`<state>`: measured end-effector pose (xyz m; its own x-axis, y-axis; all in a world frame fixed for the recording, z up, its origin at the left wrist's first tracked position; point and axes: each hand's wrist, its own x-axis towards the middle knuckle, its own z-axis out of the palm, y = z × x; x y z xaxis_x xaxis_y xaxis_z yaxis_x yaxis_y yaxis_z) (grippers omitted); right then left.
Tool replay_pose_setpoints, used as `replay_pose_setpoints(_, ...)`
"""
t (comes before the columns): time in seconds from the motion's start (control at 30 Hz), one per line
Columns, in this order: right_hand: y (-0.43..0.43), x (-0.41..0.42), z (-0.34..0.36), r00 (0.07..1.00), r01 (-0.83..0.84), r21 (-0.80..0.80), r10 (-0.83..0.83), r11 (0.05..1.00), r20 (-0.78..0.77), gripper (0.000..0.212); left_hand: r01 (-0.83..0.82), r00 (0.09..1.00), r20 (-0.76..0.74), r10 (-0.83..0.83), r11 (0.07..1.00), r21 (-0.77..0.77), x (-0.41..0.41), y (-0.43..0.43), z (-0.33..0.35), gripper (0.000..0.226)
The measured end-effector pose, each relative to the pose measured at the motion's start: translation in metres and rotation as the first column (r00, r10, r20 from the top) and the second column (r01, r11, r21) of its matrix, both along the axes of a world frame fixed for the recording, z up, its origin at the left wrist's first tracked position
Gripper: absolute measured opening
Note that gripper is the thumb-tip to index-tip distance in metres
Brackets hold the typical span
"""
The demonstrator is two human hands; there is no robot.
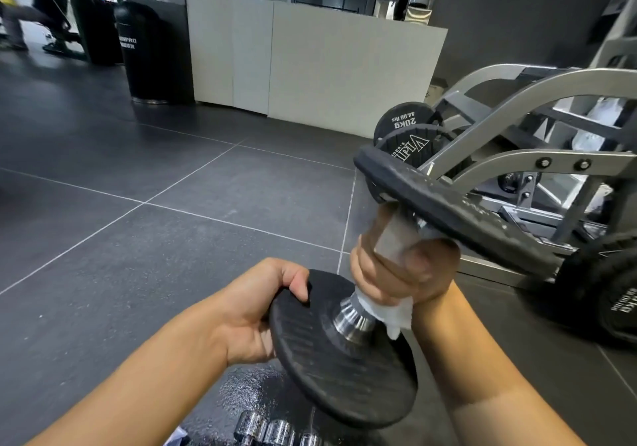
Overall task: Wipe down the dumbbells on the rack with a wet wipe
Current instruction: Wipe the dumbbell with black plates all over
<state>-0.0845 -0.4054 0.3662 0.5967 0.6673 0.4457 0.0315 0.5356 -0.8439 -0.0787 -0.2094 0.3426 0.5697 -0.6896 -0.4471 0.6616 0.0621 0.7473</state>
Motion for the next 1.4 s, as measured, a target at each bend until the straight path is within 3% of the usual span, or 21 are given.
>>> replay_pose_setpoints(0.1, -0.001, -0.002, -0.002, 1.0, -0.016, 0.039, 0.015, 0.999, 0.02, 0.041, -0.006, 1.0, 0.02, 0.005, 1.0, 0.027, 0.001, 0.0, 0.0, 0.042)
replay_pose_setpoints(0.17, 0.005, -0.006, 0.003, 0.979, 0.193, 0.02, -0.191, 0.981, -0.078, 0.053, -0.145, 0.988, 0.057, 0.143, 0.988, 0.044, -0.001, -0.004, 0.003, 0.048)
replay_pose_setpoints(0.2, 0.009, -0.009, 0.009, 0.921, 0.357, -0.012, -0.354, 0.934, -0.16, 0.053, -0.216, 0.974, 0.078, 0.212, 0.975, 0.047, -0.005, -0.008, 0.006, 0.048)
replay_pose_setpoints(0.3, 0.019, -0.003, 0.015, 0.58, 0.766, -0.043, -0.719, 0.641, -0.383, 0.038, -0.438, 0.892, 0.122, 0.435, 0.899, 0.001, -0.019, -0.018, 0.013, 0.025)
replay_pose_setpoints(0.43, 0.037, 0.016, 0.007, 0.115, 0.962, -0.152, -0.842, 0.226, -0.527, 0.03, -0.583, 0.741, 0.382, 0.552, 0.811, -0.04, -0.039, -0.029, 0.003, 0.03)
replay_pose_setpoints(0.47, 0.038, 0.017, 0.006, 0.031, 0.97, -0.188, -0.842, 0.155, -0.538, 0.03, -0.623, 0.68, 0.46, 0.572, 0.781, -0.05, -0.044, -0.031, -0.002, 0.033)
replay_pose_setpoints(0.53, 0.035, 0.016, 0.007, -0.039, 0.975, -0.204, -0.835, 0.089, -0.549, 0.032, -0.633, 0.618, 0.557, 0.555, 0.771, -0.066, -0.053, -0.036, -0.004, 0.038)
replay_pose_setpoints(0.6, 0.028, 0.012, 0.009, 0.04, 0.965, -0.197, -0.843, 0.171, -0.537, 0.032, -0.59, 0.665, 0.518, 0.538, 0.804, -0.078, -0.054, -0.036, 0.0, 0.037)
replay_pose_setpoints(0.73, 0.012, 0.003, 0.008, 0.513, 0.806, -0.123, -0.786, 0.579, -0.344, 0.043, -0.474, 0.851, 0.246, 0.464, 0.88, -0.024, -0.035, -0.027, 0.008, 0.028)
replay_pose_setpoints(0.83, -0.004, 0.002, 0.007, 0.896, 0.426, -0.091, -0.434, 0.9, -0.093, 0.049, -0.36, 0.924, 0.159, 0.349, 0.932, 0.047, -0.019, -0.015, 0.007, 0.03)
replay_pose_setpoints(0.9, -0.008, 0.002, 0.004, 0.988, 0.152, -0.079, -0.152, 0.985, 0.003, 0.052, -0.173, 0.98, 0.119, 0.161, 0.98, 0.098, -0.013, -0.006, 0.008, 0.039)
replay_pose_setpoints(0.97, -0.005, 0.001, 0.001, 1.0, -0.013, -0.046, 0.013, 0.999, 0.013, 0.046, -0.04, 0.998, 0.06, 0.032, 0.991, 0.125, -0.01, -0.001, 0.009, 0.045)
replay_pose_setpoints(1.03, -0.003, 0.0, 0.0, 0.996, -0.085, -0.019, 0.086, 0.996, 0.023, 0.044, -0.023, 0.999, 0.04, 0.018, 0.991, 0.131, -0.011, -0.001, 0.009, 0.026)
replay_pose_setpoints(1.1, 0.0, -0.003, 0.0, 1.0, -0.003, -0.006, 0.003, 1.0, -0.019, 0.04, -0.125, 0.99, 0.086, 0.114, 0.984, 0.129, -0.011, -0.004, 0.008, 0.016)
replay_pose_setpoints(1.17, 0.007, -0.009, 0.006, 0.965, 0.241, -0.038, -0.244, 0.97, -0.099, 0.045, -0.309, 0.942, 0.167, 0.291, 0.946, 0.099, -0.014, -0.008, 0.008, 0.011)
replay_pose_setpoints(1.2, 0.012, -0.01, 0.007, 0.896, 0.413, -0.052, -0.416, 0.909, -0.153, 0.047, -0.404, 0.902, 0.193, 0.386, 0.913, 0.06, -0.017, -0.012, 0.01, 0.008)
replay_pose_setpoints(1.27, 0.019, -0.003, 0.007, 0.67, 0.709, -0.034, -0.688, 0.704, -0.278, 0.045, -0.539, 0.814, 0.229, 0.534, 0.841, -0.043, -0.027, -0.02, 0.012, 0.012)
replay_pose_setpoints(1.33, 0.027, 0.007, 0.002, 0.485, 0.828, -0.064, -0.768, 0.558, -0.418, 0.043, -0.627, 0.716, 0.277, 0.641, 0.765, -0.149, -0.04, -0.027, 0.011, 0.013)
replay_pose_setpoints(1.4, 0.033, 0.014, -0.007, 0.359, 0.863, -0.138, -0.783, 0.486, -0.508, 0.034, -0.645, 0.605, 0.423, 0.675, 0.727, -0.237, -0.048, -0.034, 0.0, 0.023)
